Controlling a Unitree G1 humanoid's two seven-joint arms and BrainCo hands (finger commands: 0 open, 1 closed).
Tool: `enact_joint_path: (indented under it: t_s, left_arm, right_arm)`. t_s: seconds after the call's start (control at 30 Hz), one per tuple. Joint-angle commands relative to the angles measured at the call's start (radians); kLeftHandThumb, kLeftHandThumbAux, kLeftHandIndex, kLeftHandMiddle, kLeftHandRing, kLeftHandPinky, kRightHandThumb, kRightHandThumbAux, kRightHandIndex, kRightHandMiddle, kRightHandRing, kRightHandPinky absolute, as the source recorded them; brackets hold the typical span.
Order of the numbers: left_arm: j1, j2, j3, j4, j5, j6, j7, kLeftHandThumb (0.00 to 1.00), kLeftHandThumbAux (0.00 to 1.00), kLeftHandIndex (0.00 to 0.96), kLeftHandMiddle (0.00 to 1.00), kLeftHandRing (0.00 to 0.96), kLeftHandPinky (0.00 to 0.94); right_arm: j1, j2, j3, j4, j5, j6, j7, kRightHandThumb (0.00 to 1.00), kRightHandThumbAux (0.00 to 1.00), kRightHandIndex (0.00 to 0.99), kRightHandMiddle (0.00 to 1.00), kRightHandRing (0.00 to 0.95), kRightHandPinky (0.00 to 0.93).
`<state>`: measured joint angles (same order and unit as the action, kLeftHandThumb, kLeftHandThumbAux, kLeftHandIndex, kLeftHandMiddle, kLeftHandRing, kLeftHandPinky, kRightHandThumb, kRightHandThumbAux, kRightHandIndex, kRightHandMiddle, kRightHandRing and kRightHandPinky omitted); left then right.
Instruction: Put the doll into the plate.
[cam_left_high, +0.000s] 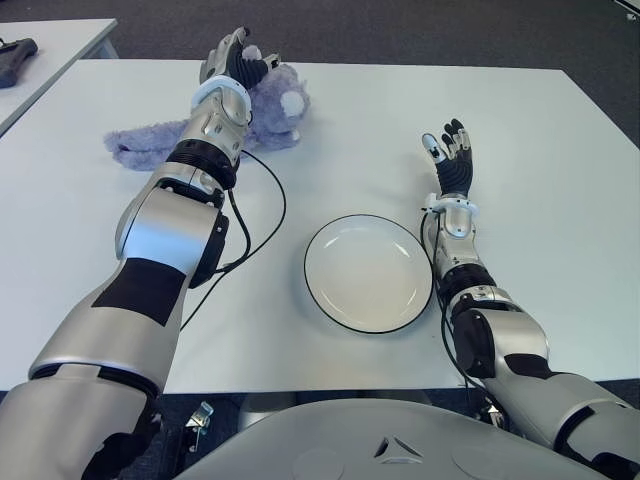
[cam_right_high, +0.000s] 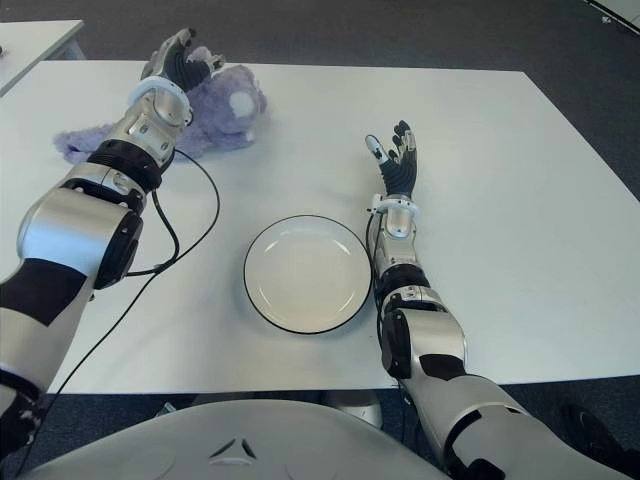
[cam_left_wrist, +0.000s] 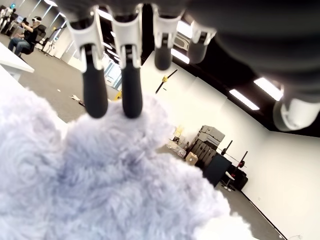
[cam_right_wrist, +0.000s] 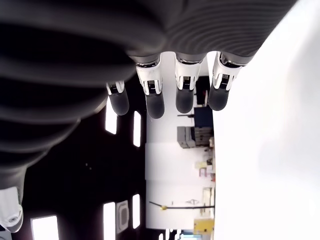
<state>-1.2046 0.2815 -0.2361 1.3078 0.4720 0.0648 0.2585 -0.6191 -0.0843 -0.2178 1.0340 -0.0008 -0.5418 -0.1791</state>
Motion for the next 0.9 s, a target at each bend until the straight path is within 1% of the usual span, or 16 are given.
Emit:
enact_joint_path:
  t_s: [0.03,0.07,0.1,0.17,0.2,0.23,0.27,0.3,0.33,0.6,0.63,0.7,0.73,0.83,0.87,0.9]
  left_arm:
    - [-0.039,-0.011,0.012,0.054,-0.002,0.041,0.014,0.221,0.31,0.013,0.107,0.112,0.468]
    - [-0.04,-0.01,0.011,0.054,-0.001,0.04,0.014,0.22,0.31,0.013,0.107,0.113,0.469]
    - [-0.04,-0.009,0.011,0.053,0.0,0.04,0.015,0.219,0.313,0.014,0.13,0.128,0.515]
    - [-0.041,-0.007,0.01,0.053,0.001,0.038,0.017,0.218,0.314,0.014,0.137,0.132,0.529]
    - [-0.041,-0.007,0.009,0.053,0.002,0.037,0.018,0.22,0.324,0.017,0.188,0.208,0.596]
    - [-0.041,-0.005,0.01,0.053,0.002,0.034,0.021,0.22,0.326,0.018,0.196,0.22,0.608]
    - [-0.041,-0.004,0.01,0.053,0.002,0.032,0.023,0.221,0.341,0.02,0.308,0.371,0.703]
    - [-0.041,-0.002,0.011,0.052,0.001,0.031,0.025,0.221,0.345,0.021,0.337,0.41,0.728]
    - [-0.041,-0.002,0.011,0.052,0.001,0.03,0.026,0.222,0.347,0.022,0.347,0.416,0.735]
    - [-0.043,0.007,0.011,0.053,0.002,0.035,0.023,0.226,0.352,0.02,0.378,0.441,0.737]
    - [-0.043,0.007,0.011,0.053,0.002,0.037,0.023,0.22,0.35,0.017,0.355,0.395,0.719]
    - [-0.045,0.009,0.011,0.053,0.003,0.04,0.024,0.217,0.35,0.016,0.349,0.382,0.713]
    - [-0.046,0.009,0.011,0.053,0.002,0.042,0.025,0.213,0.35,0.015,0.315,0.34,0.692]
    - [-0.049,0.014,0.012,0.053,0.002,0.045,0.027,0.209,0.347,0.014,0.291,0.299,0.66]
    - [-0.05,0.015,0.012,0.053,0.002,0.045,0.029,0.206,0.343,0.012,0.275,0.256,0.606]
    - [-0.05,0.016,0.012,0.053,0.003,0.044,0.03,0.205,0.343,0.011,0.271,0.245,0.592]
  right_arm:
    - [0.382,0.075,-0.003,0.254,0.001,0.03,0.028,0.0,0.572,0.075,0.09,0.05,0.038]
    - [0.381,0.076,-0.004,0.253,0.002,0.03,0.03,0.0,0.572,0.075,0.09,0.05,0.038]
    - [0.381,0.076,-0.004,0.253,0.002,0.031,0.031,0.0,0.574,0.076,0.093,0.052,0.036]
    - [0.381,0.076,-0.006,0.252,0.004,0.031,0.034,0.0,0.575,0.076,0.094,0.053,0.035]
    - [0.381,0.076,-0.006,0.252,0.004,0.031,0.035,0.0,0.573,0.076,0.096,0.054,0.025]
    - [0.38,0.076,-0.006,0.252,0.004,0.031,0.035,0.0,0.573,0.076,0.097,0.054,0.023]
    - [0.38,0.075,-0.006,0.251,0.004,0.03,0.036,0.0,0.573,0.075,0.1,0.056,0.016]
    - [0.38,0.075,-0.006,0.252,0.004,0.03,0.035,0.0,0.572,0.075,0.1,0.056,0.014]
    - [0.38,0.074,-0.006,0.252,0.004,0.03,0.036,0.0,0.572,0.075,0.101,0.057,0.014]
    - [0.381,0.07,-0.006,0.254,0.002,0.03,0.038,0.0,0.574,0.073,0.104,0.063,0.03]
    - [0.38,0.07,-0.006,0.254,0.002,0.031,0.037,0.0,0.574,0.072,0.101,0.061,0.033]
    - [0.38,0.068,-0.006,0.255,0.001,0.034,0.038,0.0,0.574,0.072,0.1,0.061,0.034]
    - [0.38,0.067,-0.006,0.256,0.001,0.036,0.038,0.0,0.574,0.071,0.095,0.058,0.035]
    - [0.38,0.064,-0.004,0.256,-0.002,0.034,0.038,0.0,0.572,0.07,0.092,0.056,0.032]
    - [0.38,0.064,-0.003,0.256,-0.003,0.033,0.038,0.0,0.569,0.07,0.092,0.056,0.032]
    - [0.38,0.063,-0.002,0.256,-0.004,0.031,0.038,0.0,0.569,0.07,0.091,0.056,0.032]
